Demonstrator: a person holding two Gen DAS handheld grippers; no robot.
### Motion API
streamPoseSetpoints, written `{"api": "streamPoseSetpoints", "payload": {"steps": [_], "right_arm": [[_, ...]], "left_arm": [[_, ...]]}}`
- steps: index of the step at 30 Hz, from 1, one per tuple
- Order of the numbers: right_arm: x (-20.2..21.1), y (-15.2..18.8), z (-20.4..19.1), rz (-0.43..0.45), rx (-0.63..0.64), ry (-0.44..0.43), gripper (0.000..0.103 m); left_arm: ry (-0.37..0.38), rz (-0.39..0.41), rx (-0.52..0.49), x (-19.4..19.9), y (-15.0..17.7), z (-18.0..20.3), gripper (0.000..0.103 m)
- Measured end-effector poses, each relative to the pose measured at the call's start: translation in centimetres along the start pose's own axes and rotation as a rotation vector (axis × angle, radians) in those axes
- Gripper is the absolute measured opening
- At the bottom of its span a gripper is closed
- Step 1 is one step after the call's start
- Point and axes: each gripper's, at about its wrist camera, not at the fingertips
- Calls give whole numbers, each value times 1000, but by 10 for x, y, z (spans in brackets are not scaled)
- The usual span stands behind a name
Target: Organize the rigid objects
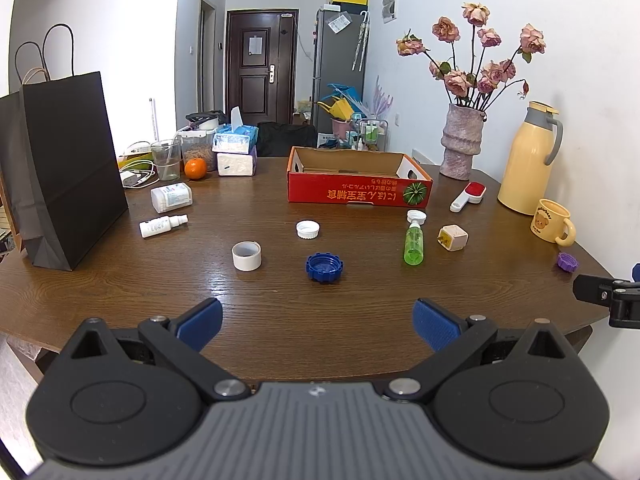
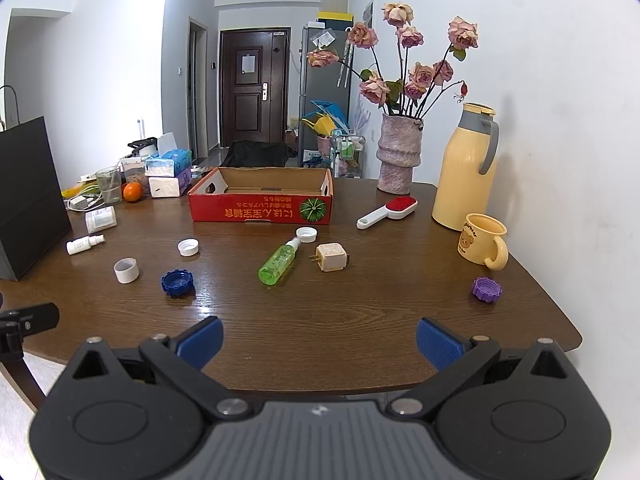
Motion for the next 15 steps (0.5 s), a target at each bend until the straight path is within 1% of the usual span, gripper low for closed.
{"api": "streamPoseSetpoints", "payload": {"steps": [6,15], "right_arm": [[-5,-2,0,8,2,-1,103],[-31,-8,0,-3,4,-22,103]], "left_arm": [[-8,-2,6,-3,-2,-1,103],[-19,0,32,-24,-14,-9,103]]}}
Point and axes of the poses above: each gripper's, at about its wrist camera, not at the fingertips, and x roughly against the way its jaws point, z to its right, y to its underside, and after that the axes turned 2 degrees about z, right-handed
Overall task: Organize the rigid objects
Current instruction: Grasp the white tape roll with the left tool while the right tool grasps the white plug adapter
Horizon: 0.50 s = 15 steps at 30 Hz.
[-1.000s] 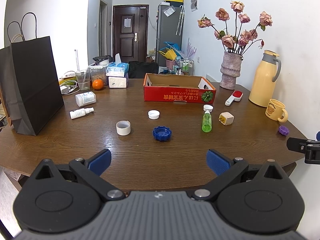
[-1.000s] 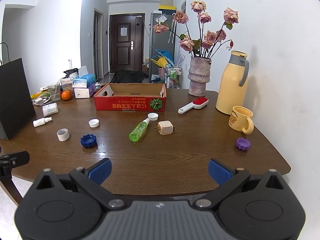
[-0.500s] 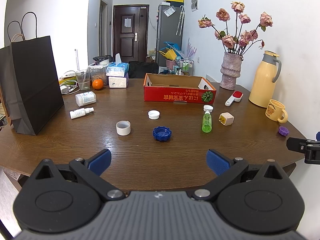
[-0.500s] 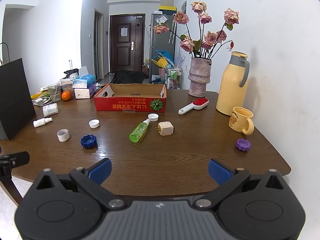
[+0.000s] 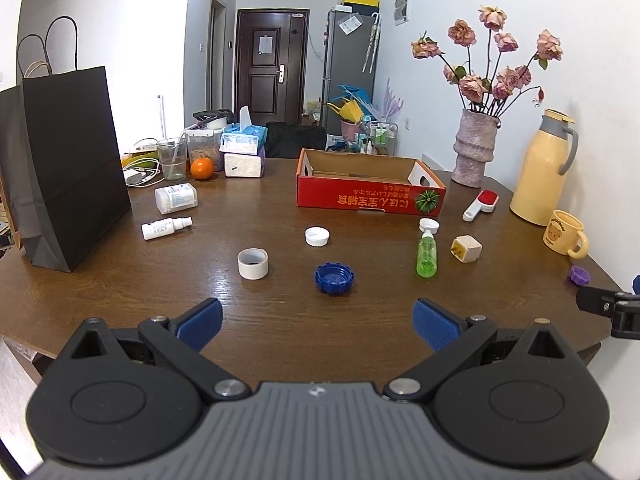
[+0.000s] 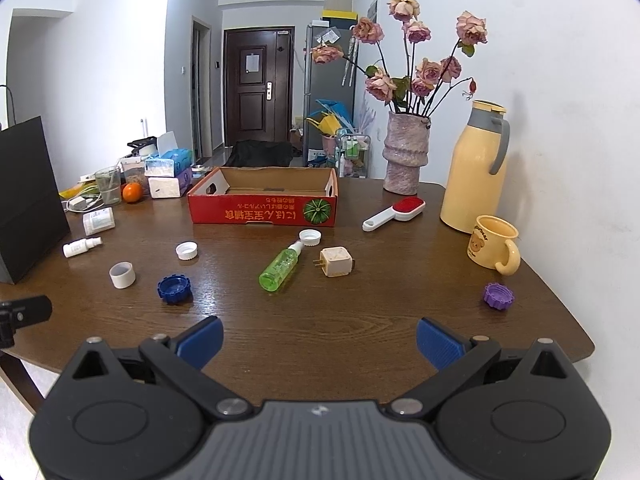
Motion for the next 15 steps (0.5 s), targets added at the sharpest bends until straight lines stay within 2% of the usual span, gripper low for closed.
{"api": "streamPoseSetpoints", "payload": {"steps": [15], "right_arm": [[-50,-13,1,-12,8,-30,103]], "left_arm": [[-29,-29,-2,-52,-15,-4,103]]}}
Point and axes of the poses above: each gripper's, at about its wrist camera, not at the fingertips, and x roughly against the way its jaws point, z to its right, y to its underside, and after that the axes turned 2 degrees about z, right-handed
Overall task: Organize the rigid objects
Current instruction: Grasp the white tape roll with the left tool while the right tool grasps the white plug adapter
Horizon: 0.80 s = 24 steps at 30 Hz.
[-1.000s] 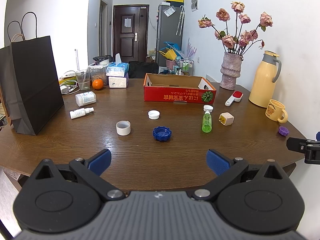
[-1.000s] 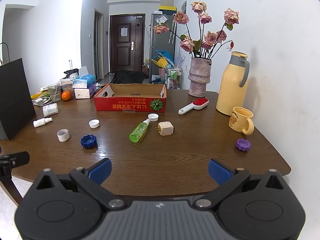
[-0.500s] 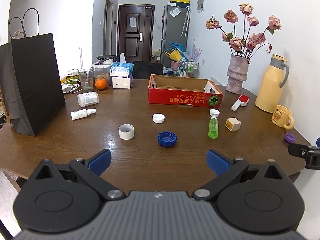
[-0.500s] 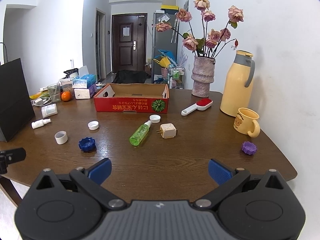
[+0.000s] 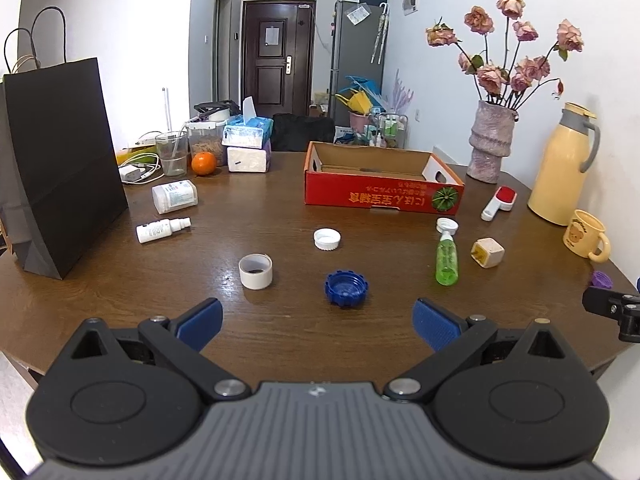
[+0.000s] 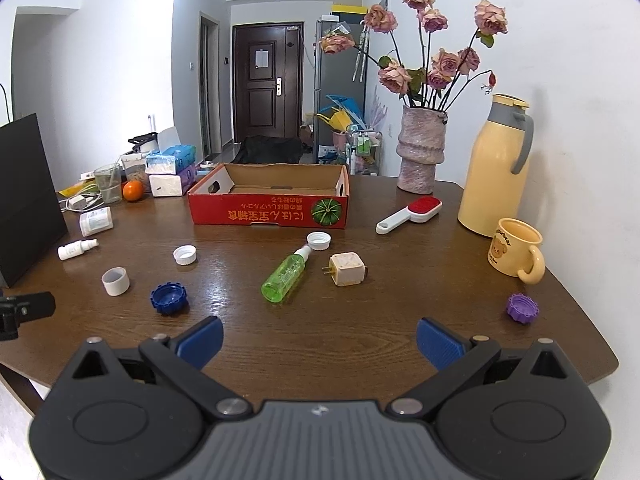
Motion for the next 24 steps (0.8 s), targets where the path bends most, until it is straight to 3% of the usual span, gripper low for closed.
{"api": "streamPoseSetpoints", "payload": {"steps": [24], "right_arm": [[-100,-18,12,44,13,-48,103]], "left_arm": [[-65,-93,57,-101,-25,-28,103]]}}
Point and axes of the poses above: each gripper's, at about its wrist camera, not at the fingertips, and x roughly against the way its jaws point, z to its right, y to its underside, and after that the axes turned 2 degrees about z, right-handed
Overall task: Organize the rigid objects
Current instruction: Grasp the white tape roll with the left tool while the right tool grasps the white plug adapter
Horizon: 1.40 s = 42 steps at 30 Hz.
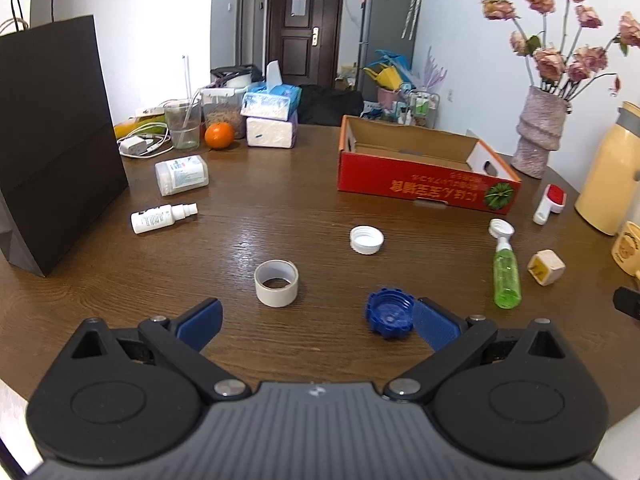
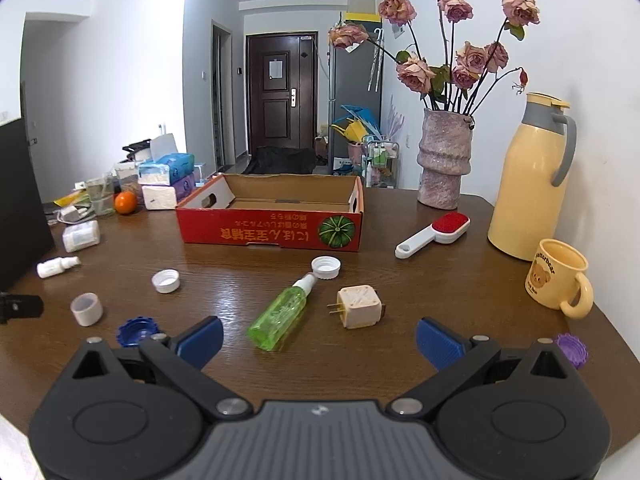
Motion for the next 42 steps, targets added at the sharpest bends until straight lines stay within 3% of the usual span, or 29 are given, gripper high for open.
{"api": "streamPoseSetpoints", "payload": {"steps": [20,28,30,35,37,42], "right_arm": [[-98,-4,19,-17,-23,-6,103],[-125,-4,22,-11,-32,-24,103],[-130,-4,22,-17,-35,-17,103],[-141,-2,25,-31,-28,2,103],[-145,-1,25,-36,-18,12,102],[-156,2,28,-54,7,32,95]], "left_arm": [[-44,-46,11,-83,-7,-24,102],[-48,-95,1,-118,-5,-30,83],[-40,-109,5,-126,-4,-32,69],[-30,-117,11,-139,-2,-34,57],[-22,-119,11,-143,-2,-34,44],[0,-92,4,-145,-2,-33,44]]}}
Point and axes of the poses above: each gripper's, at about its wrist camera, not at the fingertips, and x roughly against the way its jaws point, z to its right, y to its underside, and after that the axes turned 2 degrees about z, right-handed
